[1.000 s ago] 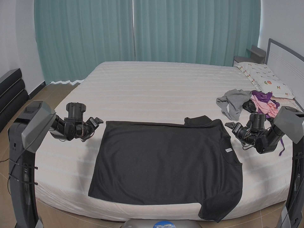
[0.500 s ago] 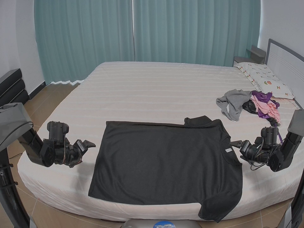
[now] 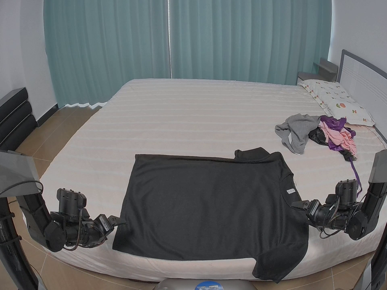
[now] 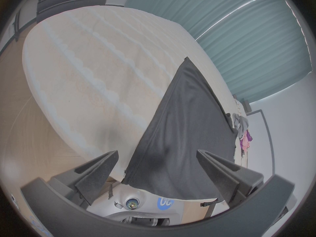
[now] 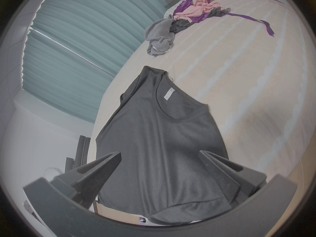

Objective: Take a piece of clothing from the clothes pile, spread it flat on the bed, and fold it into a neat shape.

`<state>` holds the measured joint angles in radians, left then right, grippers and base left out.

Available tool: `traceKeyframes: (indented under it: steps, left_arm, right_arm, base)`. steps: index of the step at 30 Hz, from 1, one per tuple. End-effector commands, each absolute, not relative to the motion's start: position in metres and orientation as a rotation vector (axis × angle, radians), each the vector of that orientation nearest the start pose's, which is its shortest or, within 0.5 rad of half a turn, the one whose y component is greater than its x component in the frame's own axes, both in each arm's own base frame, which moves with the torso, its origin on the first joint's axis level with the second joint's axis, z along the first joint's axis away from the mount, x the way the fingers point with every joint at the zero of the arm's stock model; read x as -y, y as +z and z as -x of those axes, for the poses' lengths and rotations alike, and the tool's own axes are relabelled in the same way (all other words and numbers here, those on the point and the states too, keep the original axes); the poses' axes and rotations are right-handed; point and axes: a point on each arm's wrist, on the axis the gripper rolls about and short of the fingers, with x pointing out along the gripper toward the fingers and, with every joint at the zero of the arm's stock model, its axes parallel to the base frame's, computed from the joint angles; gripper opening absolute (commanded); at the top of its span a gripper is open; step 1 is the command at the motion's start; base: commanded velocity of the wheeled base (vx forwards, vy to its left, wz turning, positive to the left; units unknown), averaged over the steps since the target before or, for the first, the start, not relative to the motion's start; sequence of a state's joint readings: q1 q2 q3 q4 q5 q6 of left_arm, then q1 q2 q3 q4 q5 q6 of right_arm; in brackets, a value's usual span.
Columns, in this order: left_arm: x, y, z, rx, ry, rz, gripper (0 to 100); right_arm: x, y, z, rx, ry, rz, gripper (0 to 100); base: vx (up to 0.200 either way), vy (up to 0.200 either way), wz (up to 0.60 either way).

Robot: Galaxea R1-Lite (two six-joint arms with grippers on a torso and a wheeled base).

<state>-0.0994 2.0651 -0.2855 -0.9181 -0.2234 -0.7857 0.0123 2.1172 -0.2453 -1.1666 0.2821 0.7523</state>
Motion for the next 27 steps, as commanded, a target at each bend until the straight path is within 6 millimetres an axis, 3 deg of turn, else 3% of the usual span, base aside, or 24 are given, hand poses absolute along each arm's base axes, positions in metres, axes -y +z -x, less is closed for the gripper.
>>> traceKeyframes:
  steps: [1, 5, 17, 27]
  left_arm:
    - [0.0368, -0.0111, -0.2380, -0.991, 0.071, 0.754, 100]
    - [0.0390, -0.0130, -0.2378, -0.988, 0.094, 0.739, 100]
    - [0.0387, -0.0115, -0.2379, -0.983, 0.093, 0.744, 100]
    - [0.0395, -0.0086, -0.2420, -0.969, 0.107, 0.813, 100]
  right_arm:
    - [-0.0104, -0.0018, -0.2444, -0.804, 0.001, -0.810, 100]
    - [-0.0126, -0.0024, -0.2408, -0.809, 0.008, -0.806, 100]
    - [-0.0133, -0.0031, -0.2383, -0.819, 0.007, -0.805, 100]
    - [-0.0136, -0.0029, -0.2379, -0.820, 0.010, -0.805, 100]
  base:
    - [0.000, 0.000, 0.00]
    - [0.000, 0.000, 0.00]
    - [-0.200, 0.000, 0.00]
    - [0.000, -0.020, 0.00]
